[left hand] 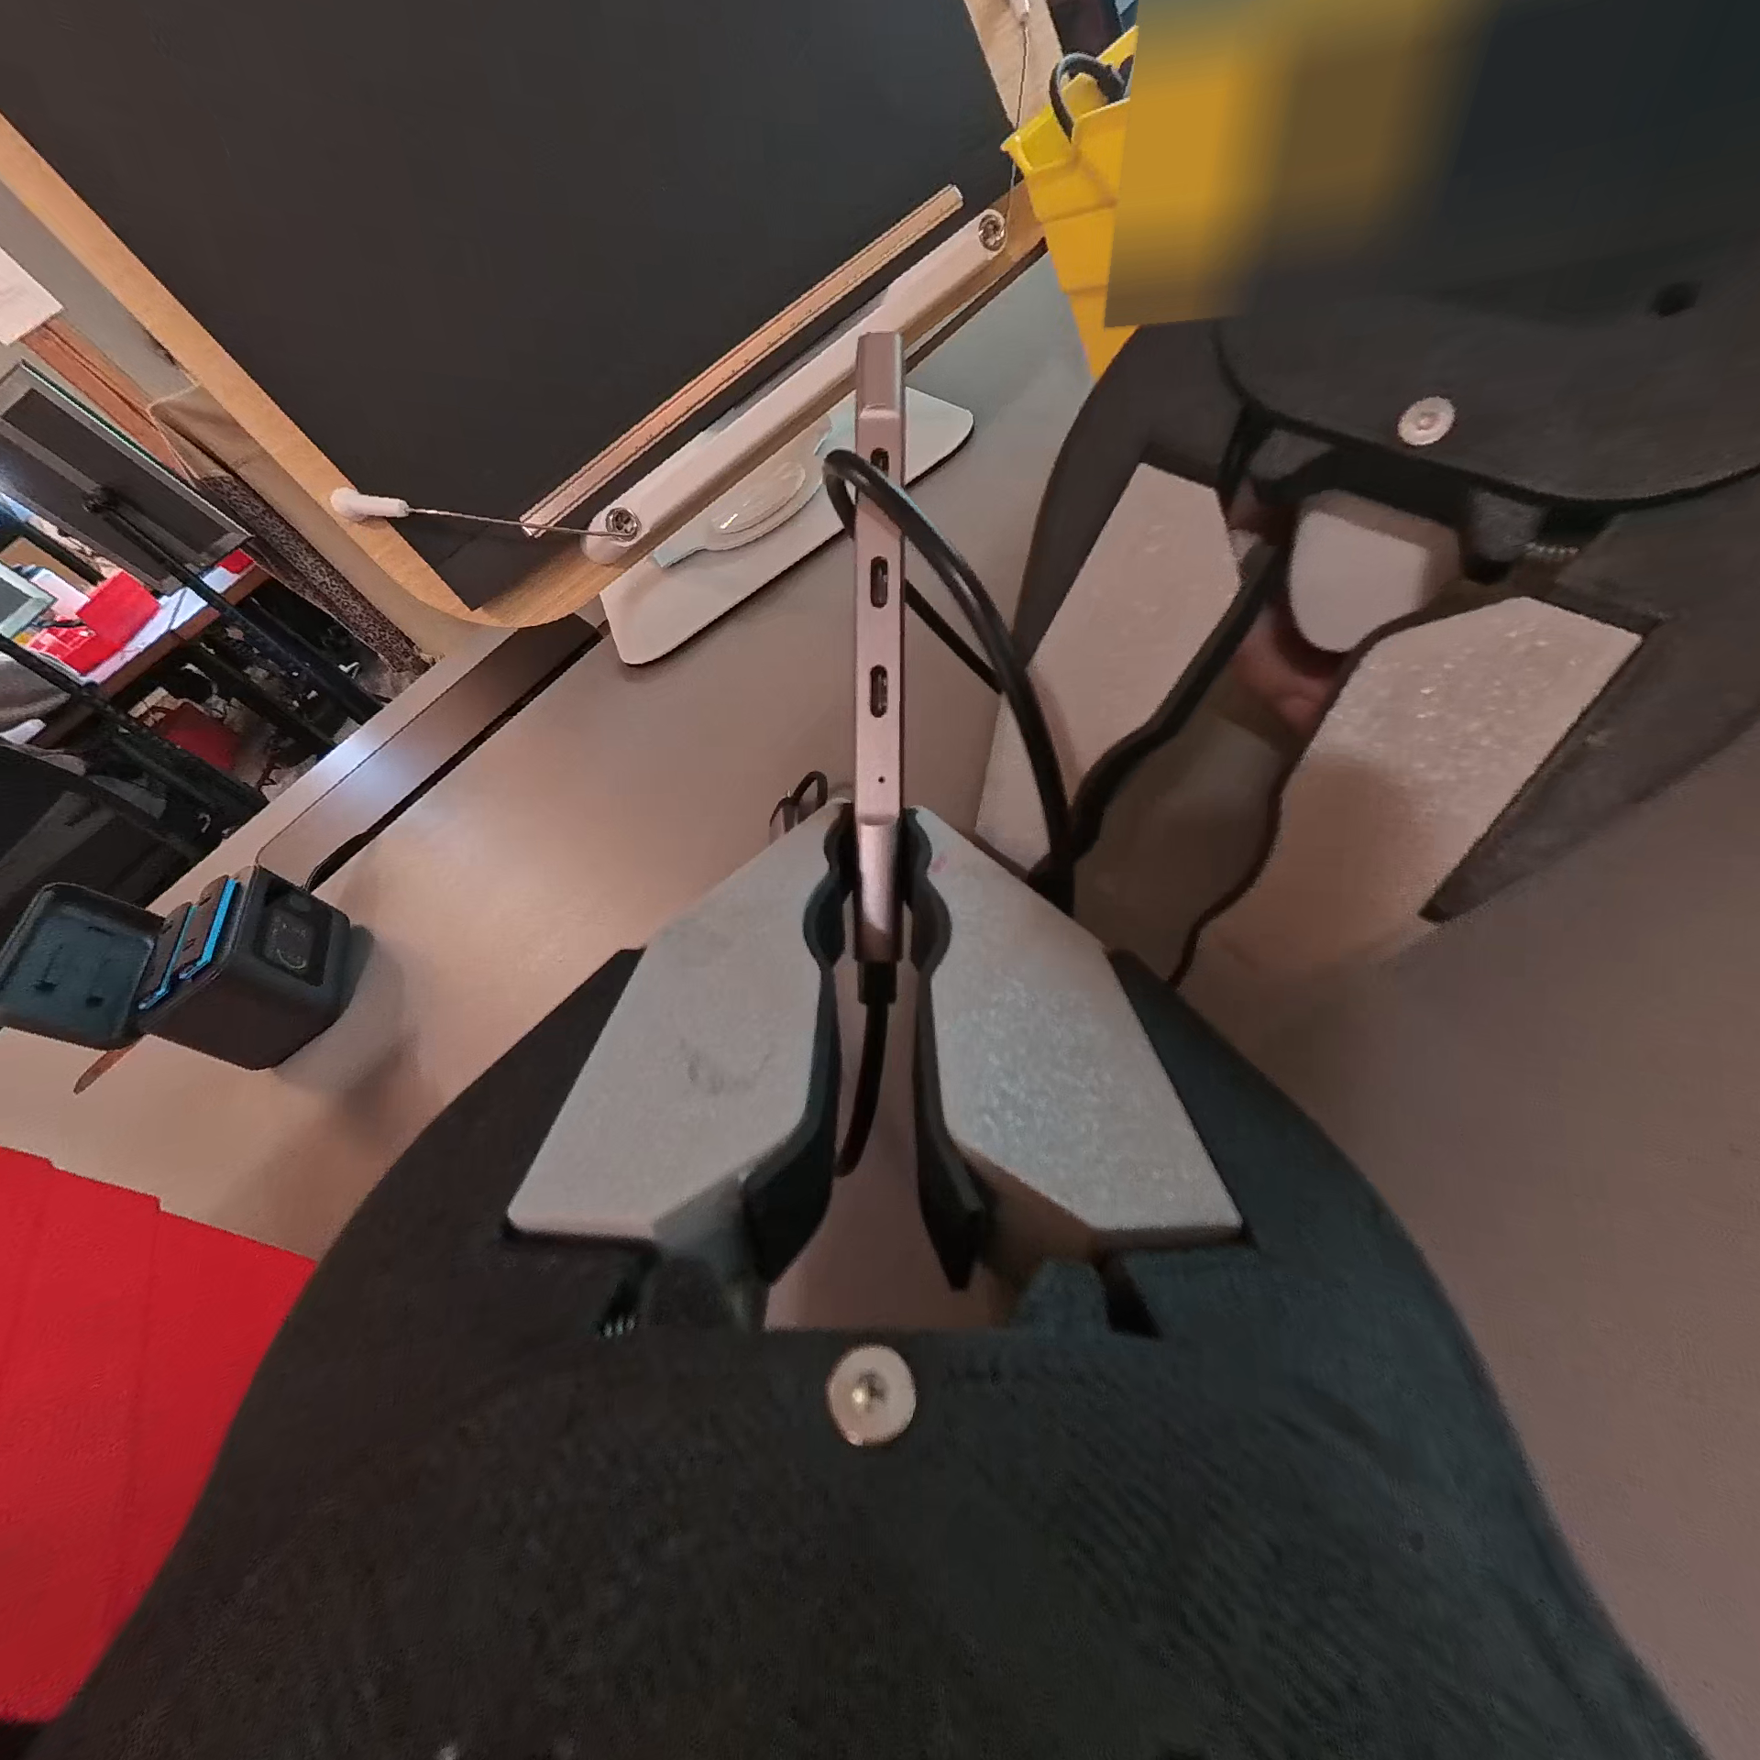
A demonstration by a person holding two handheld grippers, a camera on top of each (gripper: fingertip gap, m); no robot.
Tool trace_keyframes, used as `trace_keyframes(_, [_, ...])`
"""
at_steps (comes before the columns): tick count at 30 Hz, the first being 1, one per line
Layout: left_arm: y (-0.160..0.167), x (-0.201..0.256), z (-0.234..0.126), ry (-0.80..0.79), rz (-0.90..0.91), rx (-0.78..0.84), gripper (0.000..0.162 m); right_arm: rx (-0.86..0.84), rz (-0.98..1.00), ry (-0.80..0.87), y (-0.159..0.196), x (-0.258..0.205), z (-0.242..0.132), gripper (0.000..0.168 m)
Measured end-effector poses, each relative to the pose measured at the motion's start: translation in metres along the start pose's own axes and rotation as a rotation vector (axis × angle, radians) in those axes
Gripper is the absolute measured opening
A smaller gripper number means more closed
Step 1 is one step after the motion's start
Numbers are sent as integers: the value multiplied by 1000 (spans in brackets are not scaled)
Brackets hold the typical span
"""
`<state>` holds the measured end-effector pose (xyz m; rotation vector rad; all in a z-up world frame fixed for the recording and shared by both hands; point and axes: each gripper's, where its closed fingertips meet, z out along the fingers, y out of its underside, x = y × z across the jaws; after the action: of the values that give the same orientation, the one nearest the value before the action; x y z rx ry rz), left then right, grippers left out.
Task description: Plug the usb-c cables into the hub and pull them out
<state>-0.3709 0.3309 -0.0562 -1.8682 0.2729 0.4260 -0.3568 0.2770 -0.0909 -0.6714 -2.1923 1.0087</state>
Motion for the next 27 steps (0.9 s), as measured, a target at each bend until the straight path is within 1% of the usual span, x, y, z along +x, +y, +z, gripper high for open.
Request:
trace_keyframes(4, [0,0,0,5,-9,0,6,-24,-23,-16,5,2,3,23])
trace_keyframes(6, [1,-1,0,4,-11,-2,6,-23,-44,-33,4,0,6,17])
trace_keyframes(12, [3,-3,0,-3,-16,-10,6,-45,-89,-63,6,-2,13,9])
trace_keyframes(19, [3,-5,0,-4,-31,-10,6,-26,-68,-80,6,-1,9,12])
trace_keyframes(21, [3,-5,0,-4,-28,-11,6,-29,-65,-83,6,-1,9,9])
trace_keyframes(27, [4,-7,0,-12,-33,-15,6,-29,-74,-80,4,-2,11,8])
